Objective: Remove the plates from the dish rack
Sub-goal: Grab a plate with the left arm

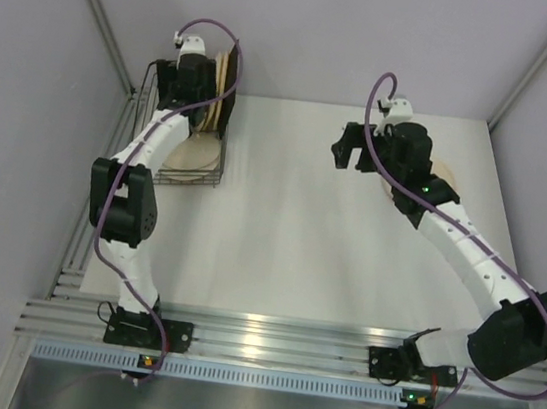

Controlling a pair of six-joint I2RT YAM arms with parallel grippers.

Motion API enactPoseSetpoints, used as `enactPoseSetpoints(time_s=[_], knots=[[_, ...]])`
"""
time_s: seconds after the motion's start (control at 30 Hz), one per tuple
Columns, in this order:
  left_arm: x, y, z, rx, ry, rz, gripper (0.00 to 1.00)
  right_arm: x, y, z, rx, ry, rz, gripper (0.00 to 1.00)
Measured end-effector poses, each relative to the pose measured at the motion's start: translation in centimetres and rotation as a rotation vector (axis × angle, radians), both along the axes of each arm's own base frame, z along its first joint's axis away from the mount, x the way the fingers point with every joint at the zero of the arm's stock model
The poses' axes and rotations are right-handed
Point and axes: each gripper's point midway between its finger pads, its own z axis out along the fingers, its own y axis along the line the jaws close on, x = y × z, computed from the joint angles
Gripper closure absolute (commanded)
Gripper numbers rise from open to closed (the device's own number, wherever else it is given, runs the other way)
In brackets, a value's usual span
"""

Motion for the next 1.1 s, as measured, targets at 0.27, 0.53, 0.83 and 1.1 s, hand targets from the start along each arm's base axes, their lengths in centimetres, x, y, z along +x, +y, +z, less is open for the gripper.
enactPoseSetpoints(time_s=[0.27, 0.53, 0.83, 1.1], knots=[[1.0, 1.3, -2.8, 0.124, 0.126, -0.008, 0.04, -0.8, -0.3, -1.7, -0.018, 0.032, 0.004, 0.0], [2.6, -0.4, 0.6, 0.237, 0.046, -0.104, 0.01, -0.9, 0.4, -3.8, -0.032, 0.093, 0.035, 0.01], [3.7, 0.9, 12.0, 0.328, -0.176, -0.056, 0.01, -1.0, 0.5, -4.8, -0.041, 0.122, 0.043, 0.0], [3.3, 4.4, 14.0, 0.325, -0.187, 0.001, 0.01, -1.0, 0.4, -4.8, -0.045, 0.127, 0.04, 0.0]])
